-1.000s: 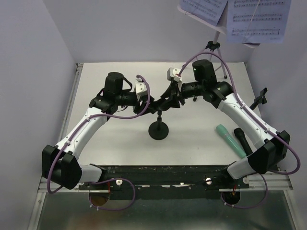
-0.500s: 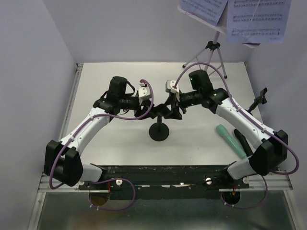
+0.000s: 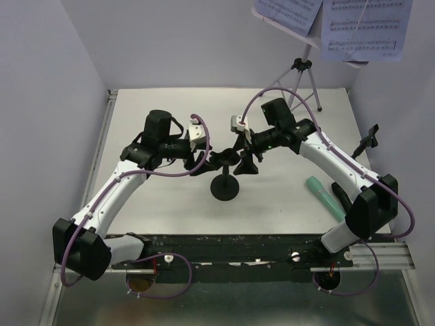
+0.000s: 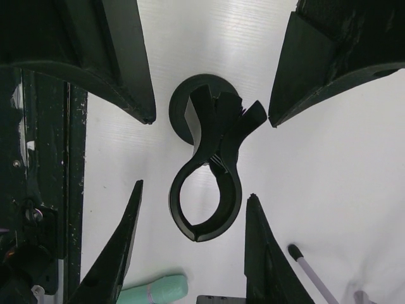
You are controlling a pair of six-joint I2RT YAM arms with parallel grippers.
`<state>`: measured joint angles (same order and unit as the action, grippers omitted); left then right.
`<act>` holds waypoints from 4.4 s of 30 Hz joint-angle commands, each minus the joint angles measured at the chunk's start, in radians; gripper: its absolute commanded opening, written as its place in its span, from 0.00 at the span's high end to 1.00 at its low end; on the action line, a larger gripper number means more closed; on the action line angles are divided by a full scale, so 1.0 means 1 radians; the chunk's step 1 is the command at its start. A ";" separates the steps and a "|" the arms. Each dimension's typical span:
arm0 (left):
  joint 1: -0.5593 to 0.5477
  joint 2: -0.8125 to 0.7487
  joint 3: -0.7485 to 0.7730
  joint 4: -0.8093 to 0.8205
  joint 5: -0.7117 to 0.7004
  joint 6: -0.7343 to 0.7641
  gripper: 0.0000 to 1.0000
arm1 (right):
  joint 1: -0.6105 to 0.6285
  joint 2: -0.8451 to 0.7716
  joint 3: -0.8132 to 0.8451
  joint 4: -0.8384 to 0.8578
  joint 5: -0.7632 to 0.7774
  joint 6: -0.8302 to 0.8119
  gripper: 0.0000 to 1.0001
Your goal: Pack up the instrument practice props
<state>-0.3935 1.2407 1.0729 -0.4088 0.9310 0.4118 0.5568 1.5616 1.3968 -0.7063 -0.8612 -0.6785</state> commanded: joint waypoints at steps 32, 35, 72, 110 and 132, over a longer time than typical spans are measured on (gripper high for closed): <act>0.061 -0.109 -0.022 0.036 -0.112 -0.057 0.18 | -0.113 -0.205 -0.110 0.056 0.649 0.241 0.96; 0.061 -0.103 -0.024 0.047 -0.106 -0.067 0.18 | -0.245 -0.215 -0.120 0.038 0.659 0.293 0.96; 0.059 -0.057 -0.001 0.079 -0.089 -0.114 0.18 | -0.730 -0.238 -0.093 -0.027 0.697 0.373 0.01; 0.048 -0.023 0.162 -0.153 -0.161 -0.096 0.18 | -0.322 0.179 0.091 0.602 0.965 0.657 0.19; 0.048 -0.057 0.162 -0.191 -0.208 -0.054 0.18 | -0.325 0.379 0.186 0.622 1.067 0.655 0.39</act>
<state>-0.3424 1.2228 1.2045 -0.5594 0.7475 0.3290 0.2317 1.9106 1.5532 -0.1223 0.2142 -0.0078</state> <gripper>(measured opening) 0.820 0.635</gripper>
